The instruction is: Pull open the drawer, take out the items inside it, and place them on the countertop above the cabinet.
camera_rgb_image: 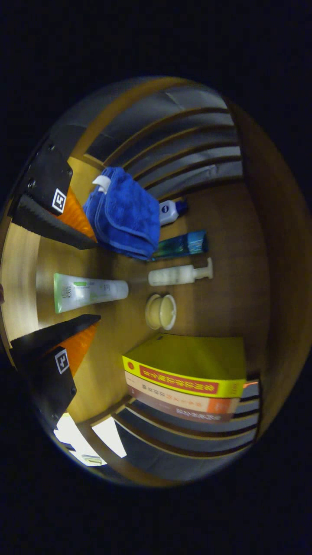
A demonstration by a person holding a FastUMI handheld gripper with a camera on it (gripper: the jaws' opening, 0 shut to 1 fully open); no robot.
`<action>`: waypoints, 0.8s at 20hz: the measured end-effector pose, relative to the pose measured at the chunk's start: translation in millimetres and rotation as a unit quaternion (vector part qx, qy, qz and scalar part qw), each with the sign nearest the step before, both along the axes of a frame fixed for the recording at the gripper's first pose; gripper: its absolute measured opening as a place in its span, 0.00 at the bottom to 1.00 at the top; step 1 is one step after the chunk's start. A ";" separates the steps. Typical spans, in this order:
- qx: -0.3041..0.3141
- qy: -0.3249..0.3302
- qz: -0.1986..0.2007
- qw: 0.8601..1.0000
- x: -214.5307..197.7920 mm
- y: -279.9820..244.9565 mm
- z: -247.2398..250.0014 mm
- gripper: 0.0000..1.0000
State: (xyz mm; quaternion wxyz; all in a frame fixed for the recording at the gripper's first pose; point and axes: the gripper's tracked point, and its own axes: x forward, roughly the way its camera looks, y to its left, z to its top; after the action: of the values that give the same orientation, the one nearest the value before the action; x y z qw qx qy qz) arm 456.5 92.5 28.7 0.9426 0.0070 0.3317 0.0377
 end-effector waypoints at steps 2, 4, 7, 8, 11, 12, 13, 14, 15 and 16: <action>-0.001 -0.036 0.012 0.999 -19.0 3.4 26.1 0.98; -0.007 -0.075 0.022 0.997 -40.3 6.2 48.0 0.98; -0.010 -0.132 0.037 0.991 -77.8 10.8 69.4 0.98; -0.005 -0.148 0.037 0.988 -90.5 11.0 71.9 0.98; 0.010 -0.201 0.025 0.979 -122.4 4.7 66.3 0.98; 0.010 -0.214 0.019 0.977 -135.6 1.3 67.5 0.98; 0.005 -0.225 0.016 0.974 -149.8 -3.6 63.6 0.98; -0.007 -0.234 0.014 0.972 -161.1 -8.2 57.9 0.98; -0.020 -0.243 0.017 0.970 -172.7 -11.3 54.4 0.97; -0.034 -0.248 0.016 0.968 -185.0 -16.0 50.0 0.97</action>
State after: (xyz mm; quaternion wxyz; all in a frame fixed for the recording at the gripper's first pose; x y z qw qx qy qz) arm 271.5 76.5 78.7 0.9944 -0.0400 0.0884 0.0421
